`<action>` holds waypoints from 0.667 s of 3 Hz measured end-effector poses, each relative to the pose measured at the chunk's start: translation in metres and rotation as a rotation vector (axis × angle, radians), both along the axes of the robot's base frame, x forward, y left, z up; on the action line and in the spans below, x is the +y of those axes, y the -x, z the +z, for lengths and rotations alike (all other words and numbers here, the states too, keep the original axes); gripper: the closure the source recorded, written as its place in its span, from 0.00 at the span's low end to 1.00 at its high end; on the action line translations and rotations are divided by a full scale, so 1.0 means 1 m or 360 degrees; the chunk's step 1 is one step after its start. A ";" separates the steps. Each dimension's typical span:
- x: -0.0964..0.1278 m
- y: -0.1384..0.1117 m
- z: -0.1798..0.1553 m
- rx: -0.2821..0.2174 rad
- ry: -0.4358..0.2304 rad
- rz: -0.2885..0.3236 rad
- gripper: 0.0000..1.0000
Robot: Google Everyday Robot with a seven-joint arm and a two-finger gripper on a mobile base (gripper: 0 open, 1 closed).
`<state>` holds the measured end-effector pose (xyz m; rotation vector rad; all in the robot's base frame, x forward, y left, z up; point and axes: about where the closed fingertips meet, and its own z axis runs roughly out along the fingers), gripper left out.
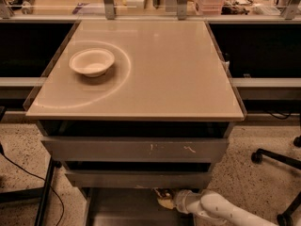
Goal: Pick orange can from bottom drawer and place on counter
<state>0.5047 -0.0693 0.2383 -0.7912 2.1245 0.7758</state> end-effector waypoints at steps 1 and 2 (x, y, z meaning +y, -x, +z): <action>0.001 0.000 -0.002 0.0005 -0.0009 -0.0007 1.00; 0.008 0.035 -0.019 0.0109 -0.0126 -0.0100 1.00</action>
Offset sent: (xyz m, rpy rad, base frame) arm -0.0921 0.0156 -0.0478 0.2002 0.1785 -0.1666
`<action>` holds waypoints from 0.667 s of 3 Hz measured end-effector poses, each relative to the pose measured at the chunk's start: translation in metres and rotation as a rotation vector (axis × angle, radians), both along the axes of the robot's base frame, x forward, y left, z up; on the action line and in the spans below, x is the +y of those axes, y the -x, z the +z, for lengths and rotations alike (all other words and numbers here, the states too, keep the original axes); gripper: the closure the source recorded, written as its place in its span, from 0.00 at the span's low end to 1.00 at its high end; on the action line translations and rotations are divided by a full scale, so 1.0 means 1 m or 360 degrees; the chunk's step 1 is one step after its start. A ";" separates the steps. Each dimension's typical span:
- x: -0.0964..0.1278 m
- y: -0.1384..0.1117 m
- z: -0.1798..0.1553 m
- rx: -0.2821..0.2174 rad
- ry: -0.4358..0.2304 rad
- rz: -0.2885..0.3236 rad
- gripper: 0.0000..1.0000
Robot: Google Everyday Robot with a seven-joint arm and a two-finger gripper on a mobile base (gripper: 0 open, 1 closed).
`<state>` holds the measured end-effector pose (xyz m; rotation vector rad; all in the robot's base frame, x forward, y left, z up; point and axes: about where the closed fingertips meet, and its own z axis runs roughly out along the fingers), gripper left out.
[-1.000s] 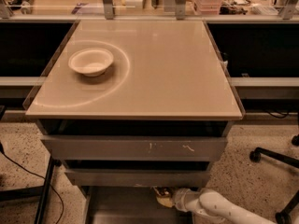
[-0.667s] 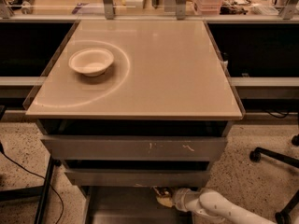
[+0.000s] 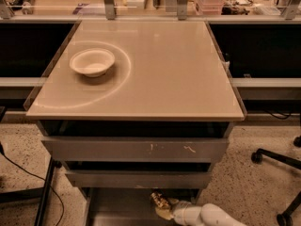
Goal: Pick orange can from bottom drawer and place on counter
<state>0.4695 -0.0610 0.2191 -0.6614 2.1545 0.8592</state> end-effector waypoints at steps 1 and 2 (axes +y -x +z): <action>-0.001 0.038 -0.013 0.0183 -0.0098 -0.0003 1.00; -0.010 0.057 -0.001 0.0220 -0.0178 -0.0001 1.00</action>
Offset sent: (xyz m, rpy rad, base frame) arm -0.0768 -0.0280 0.0169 0.1732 0.1530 -0.0157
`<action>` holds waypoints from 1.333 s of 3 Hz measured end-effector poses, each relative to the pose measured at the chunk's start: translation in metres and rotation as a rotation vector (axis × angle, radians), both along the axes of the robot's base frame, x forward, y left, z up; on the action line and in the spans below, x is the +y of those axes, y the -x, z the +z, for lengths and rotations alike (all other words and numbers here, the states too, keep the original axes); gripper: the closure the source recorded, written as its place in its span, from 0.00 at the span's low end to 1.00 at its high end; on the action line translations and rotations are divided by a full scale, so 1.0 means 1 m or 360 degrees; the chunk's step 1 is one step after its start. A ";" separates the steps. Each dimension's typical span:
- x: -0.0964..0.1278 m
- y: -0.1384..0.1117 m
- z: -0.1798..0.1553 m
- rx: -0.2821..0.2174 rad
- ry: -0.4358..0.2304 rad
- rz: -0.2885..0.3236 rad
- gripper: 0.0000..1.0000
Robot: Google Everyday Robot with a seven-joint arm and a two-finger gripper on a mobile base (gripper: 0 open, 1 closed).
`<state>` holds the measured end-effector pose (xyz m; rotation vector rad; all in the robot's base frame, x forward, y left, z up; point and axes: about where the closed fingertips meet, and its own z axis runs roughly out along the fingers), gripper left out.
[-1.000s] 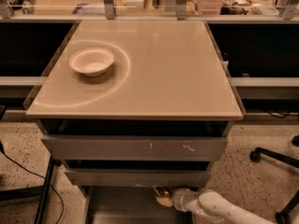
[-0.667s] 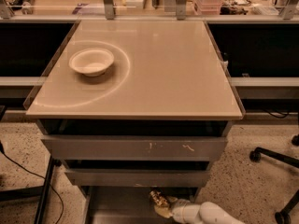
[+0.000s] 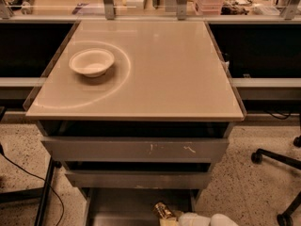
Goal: Pick orange can from bottom drawer and place on counter
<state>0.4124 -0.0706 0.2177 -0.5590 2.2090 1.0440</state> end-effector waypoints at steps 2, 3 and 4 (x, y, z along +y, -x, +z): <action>-0.013 -0.035 0.096 -0.0123 0.0101 0.0001 1.00; -0.013 -0.035 0.096 -0.0122 0.0101 0.0001 1.00; -0.015 -0.015 0.105 -0.0120 0.0116 -0.0027 1.00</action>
Offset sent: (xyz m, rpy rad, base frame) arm 0.0879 -0.0251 0.1931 -0.1962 -0.1617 0.0332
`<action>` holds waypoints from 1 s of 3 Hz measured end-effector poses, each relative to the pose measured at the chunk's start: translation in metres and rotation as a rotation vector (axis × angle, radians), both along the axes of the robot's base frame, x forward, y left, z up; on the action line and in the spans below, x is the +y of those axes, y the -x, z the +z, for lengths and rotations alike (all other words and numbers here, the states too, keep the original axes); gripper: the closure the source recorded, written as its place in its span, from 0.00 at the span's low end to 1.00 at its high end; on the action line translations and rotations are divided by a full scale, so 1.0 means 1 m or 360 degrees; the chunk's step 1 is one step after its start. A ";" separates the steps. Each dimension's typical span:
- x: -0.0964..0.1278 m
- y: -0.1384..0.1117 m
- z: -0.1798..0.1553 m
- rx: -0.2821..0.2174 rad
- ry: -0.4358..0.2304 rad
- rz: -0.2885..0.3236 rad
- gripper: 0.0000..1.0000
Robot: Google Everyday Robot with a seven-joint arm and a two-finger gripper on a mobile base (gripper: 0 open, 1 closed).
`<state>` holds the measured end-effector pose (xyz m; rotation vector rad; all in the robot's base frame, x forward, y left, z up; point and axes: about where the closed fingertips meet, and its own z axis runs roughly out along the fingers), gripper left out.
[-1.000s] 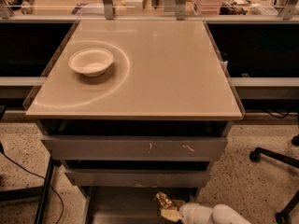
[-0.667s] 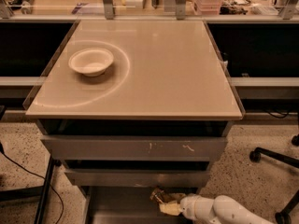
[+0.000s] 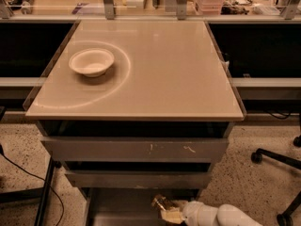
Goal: Pick orange can from bottom drawer and place on counter
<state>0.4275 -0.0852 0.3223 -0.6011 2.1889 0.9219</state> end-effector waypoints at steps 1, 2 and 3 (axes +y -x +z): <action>-0.007 0.028 0.036 -0.0073 0.0054 -0.0069 1.00; -0.002 0.031 0.089 -0.0172 0.0132 -0.0037 1.00; 0.017 0.010 0.154 -0.0300 0.0216 0.0045 1.00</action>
Offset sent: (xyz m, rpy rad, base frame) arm -0.0260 0.0012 0.1626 -0.1660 -0.2019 0.0147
